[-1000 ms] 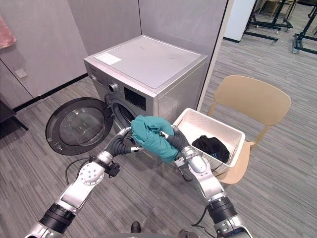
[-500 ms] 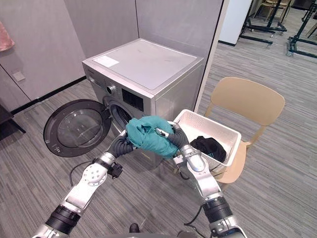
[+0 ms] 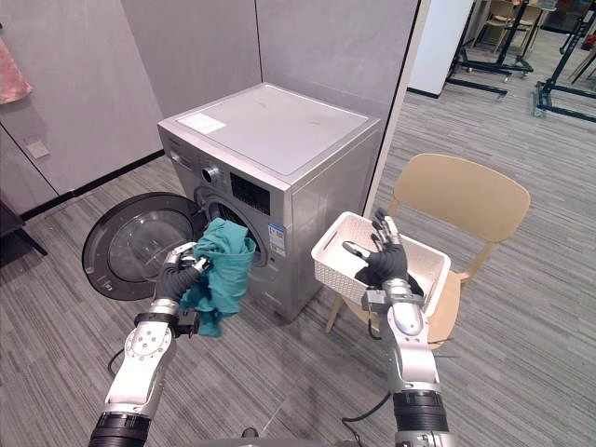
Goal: Pick up the laundry basket with both hands and put the clothes into the washing machine.
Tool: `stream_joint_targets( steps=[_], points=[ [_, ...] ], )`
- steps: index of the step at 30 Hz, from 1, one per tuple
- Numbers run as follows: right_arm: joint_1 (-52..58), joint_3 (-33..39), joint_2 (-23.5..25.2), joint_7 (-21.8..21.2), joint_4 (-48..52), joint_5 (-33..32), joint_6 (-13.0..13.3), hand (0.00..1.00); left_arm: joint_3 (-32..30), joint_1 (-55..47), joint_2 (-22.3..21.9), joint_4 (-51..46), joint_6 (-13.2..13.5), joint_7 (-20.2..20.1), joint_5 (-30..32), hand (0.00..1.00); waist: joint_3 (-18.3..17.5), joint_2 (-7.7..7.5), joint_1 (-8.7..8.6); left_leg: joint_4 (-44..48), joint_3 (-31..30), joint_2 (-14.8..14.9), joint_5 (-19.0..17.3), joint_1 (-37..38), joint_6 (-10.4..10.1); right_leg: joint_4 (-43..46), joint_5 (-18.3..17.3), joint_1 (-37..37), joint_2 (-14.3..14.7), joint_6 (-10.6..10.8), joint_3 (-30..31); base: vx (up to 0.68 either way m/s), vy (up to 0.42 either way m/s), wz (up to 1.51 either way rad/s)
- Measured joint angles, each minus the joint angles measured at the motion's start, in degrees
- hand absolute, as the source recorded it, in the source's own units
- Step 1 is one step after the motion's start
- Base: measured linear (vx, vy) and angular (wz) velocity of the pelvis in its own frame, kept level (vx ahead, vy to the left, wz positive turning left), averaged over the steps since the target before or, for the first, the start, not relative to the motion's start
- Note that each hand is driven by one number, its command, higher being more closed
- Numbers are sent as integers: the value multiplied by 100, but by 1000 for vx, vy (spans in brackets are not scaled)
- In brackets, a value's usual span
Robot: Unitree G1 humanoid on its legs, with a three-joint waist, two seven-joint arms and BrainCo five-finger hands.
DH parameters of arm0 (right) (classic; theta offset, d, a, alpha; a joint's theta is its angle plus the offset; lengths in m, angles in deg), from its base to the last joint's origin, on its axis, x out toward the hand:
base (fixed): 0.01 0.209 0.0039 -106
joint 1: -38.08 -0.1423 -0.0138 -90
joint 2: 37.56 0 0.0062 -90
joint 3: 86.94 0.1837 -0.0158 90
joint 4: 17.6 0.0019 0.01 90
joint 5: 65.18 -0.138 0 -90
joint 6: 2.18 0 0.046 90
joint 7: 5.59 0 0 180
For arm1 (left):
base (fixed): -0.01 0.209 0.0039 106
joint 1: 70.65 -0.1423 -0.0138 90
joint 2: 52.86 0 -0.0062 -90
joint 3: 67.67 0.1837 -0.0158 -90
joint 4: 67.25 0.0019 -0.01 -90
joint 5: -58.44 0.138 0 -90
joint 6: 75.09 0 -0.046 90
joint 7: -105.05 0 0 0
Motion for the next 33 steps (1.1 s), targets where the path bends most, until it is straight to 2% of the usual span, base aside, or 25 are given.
stream_joint_targets(
  steps=[9,12,15,16,18,19,20,21,22,23,25,26,27,28,29,30,31,32,33],
  points=[
    [435,360,-37,70,-740,157,-90,0,-444,-240,-96,284,-95,102,-103,100,-12,21,22,-4,-7,11,-34,-85,-46,-136,51,-14,23,27,-7,25,5,0],
    [637,343,-54,63,-1092,276,-118,0,-485,-432,-136,576,-115,143,-261,100,-46,63,30,-19,-123,6,-37,-362,-52,-101,33,-190,18,51,-112,0,-4,16],
    [764,328,-53,67,-1617,301,-167,0,-684,-585,-375,694,-156,251,-606,100,-23,41,47,-1,-389,-27,53,-743,-96,160,-116,-498,-25,65,-416,33,-23,57],
    [887,337,-46,74,-1821,300,-179,0,-697,-609,-502,712,-169,287,-722,100,39,17,88,-31,-449,-42,39,-890,-36,276,-196,-502,-145,26,-755,39,-3,110],
    [941,345,-31,88,-2033,299,-201,0,-687,-599,-607,712,-174,322,-799,100,80,-31,126,-6,49,-8,-208,-1039,323,274,-227,-468,-249,39,-1204,57,15,125],
    [949,348,-29,95,-2134,301,-194,0,-666,-568,-689,712,-171,344,-885,100,172,-152,134,225,697,19,-351,-1176,554,245,-237,-449,-467,59,-1502,125,66,138],
    [892,347,-54,93,-2282,301,-200,0,-668,-593,-778,709,-168,345,-903,100,254,-30,182,503,1258,144,-349,-1252,569,339,-303,-389,-547,128,-1689,141,79,125],
    [866,354,-136,93,-2364,301,-205,0,-672,-643,-822,710,-170,345,-908,100,275,47,208,562,1326,220,-182,-1264,443,409,-359,-353,-533,177,-1769,136,74,80],
    [828,347,-120,94,-2580,300,-209,0,-661,-729,-846,728,-170,347,-909,100,311,54,238,625,1301,224,22,-1260,238,537,-459,-301,-573,264,-1841,141,64,53],
    [795,323,39,84,-2776,299,-222,0,-656,-858,-809,740,-175,340,-913,100,323,-76,368,645,1270,79,-51,-1222,286,613,-538,-240,-738,374,-1812,152,75,48],
    [744,321,186,76,-2914,298,-232,0,-660,-942,-802,740,-176,337,-913,100,381,-172,389,718,1183,-34,-229,-1238,313,624,-582,-156,-868,443,-1870,175,102,37],
    [731,323,277,74,-2971,300,-300,0,-652,-1008,-794,712,-186,324,-913,100,467,-285,384,1029,1172,-114,-561,-1314,314,719,-672,-97,-1064,495,-1926,218,143,28],
    [797,322,356,74,-2957,300,-329,0,-628,-1087,-765,657,-194,280,-911,100,550,-411,381,1476,1298,-113,-948,-1381,305,1109,-814,-101,-1270,507,-1904,197,117,16],
    [810,320,358,73,-2951,300,-327,0,-624,-1097,-763,653,-194,268,-910,100,559,-418,379,1558,1308,-104,-1004,-1385,289,1208,-837,-122,-1310,487,-1872,215,126,6],
    [931,261,340,78,-2927,307,-369,0,-551,-1121,-753,597,-272,234,-902,100,624,-468,335,2062,1309,-110,-1408,-1382,363,2462,-775,-540,-1616,-1,-1209,228,181,-1],
    [1016,149,363,81,-2904,307,-383,0,-449,-1164,-687,390,-307,230,-902,100,706,-459,298,2254,1215,-47,-1636,-1259,382,3515,-537,-1111,-1640,-268,-367,231,194,3],
    [1054,85,392,79,-2904,306,-389,0,-375,-1169,-643,290,-307,228,-898,100,728,-468,273,2290,1167,-15,-1729,-1226,386,3900,-652,-1341,-1541,-104,-29,245,136,10],
    [1105,52,483,67,-2905,304,-400,0,-261,-1108,-476,150,-302,228,-884,100,771,-582,170,2229,1115,6,-1802,-1083,389,4263,-960,-1710,-1243,143,300,271,41,10],
    [1116,50,542,74,-2907,301,-402,0,-174,-1004,-340,113,-298,228,-884,100,806,-657,120,2088,1118,-3,-1842,-931,357,4163,-1116,-2045,-948,96,345,283,26,6]
  ],
)
